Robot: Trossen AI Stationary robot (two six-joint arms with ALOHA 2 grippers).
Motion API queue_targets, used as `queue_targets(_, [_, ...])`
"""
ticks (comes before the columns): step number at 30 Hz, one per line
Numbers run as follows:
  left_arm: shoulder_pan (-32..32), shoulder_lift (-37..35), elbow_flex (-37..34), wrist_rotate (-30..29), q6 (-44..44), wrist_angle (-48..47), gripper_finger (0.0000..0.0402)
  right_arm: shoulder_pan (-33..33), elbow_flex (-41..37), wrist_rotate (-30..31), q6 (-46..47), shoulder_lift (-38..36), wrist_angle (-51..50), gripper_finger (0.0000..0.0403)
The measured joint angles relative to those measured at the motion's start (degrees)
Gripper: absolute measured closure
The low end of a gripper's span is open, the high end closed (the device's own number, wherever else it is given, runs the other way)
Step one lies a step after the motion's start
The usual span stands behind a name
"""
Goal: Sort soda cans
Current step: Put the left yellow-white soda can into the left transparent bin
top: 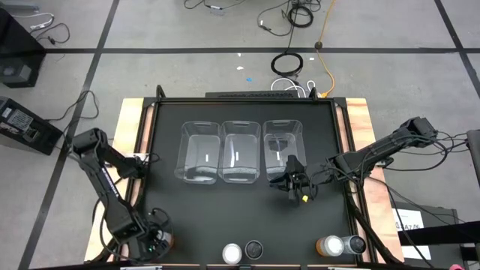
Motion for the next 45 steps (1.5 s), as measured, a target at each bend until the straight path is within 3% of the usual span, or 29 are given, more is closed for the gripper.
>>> queue_targets(10, [0.02,0.32,0.00,-2.78,-0.11,-0.12,0.0028,0.00,0.00,-0.02,-0.24,0.00,-0.02,0.0337])
queue_targets(17, [0.22,0.21,0.07,-3.08,-0.22,-0.45,0.0086,0.00,0.00,-0.04,-1.09,0.00,-0.02,0.0337])
queue_targets(30, [3.85,-0.35,0.00,-2.43,-0.19,-2.26,0.0081,0.02,0.00,-0.12,-1.52,0.00,-1.81,0.0337])
queue_targets(40, [8.64,-9.26,-0.10,-2.43,-0.12,-9.04,0.0079,1.69,0.00,-0.35,0.41,0.00,-5.44,0.0337])
queue_targets(45, [12.04,-15.18,-0.09,-6.80,3.45,-13.20,0.0078,2.34,0.00,-0.15,0.42,0.00,-5.47,0.0337])
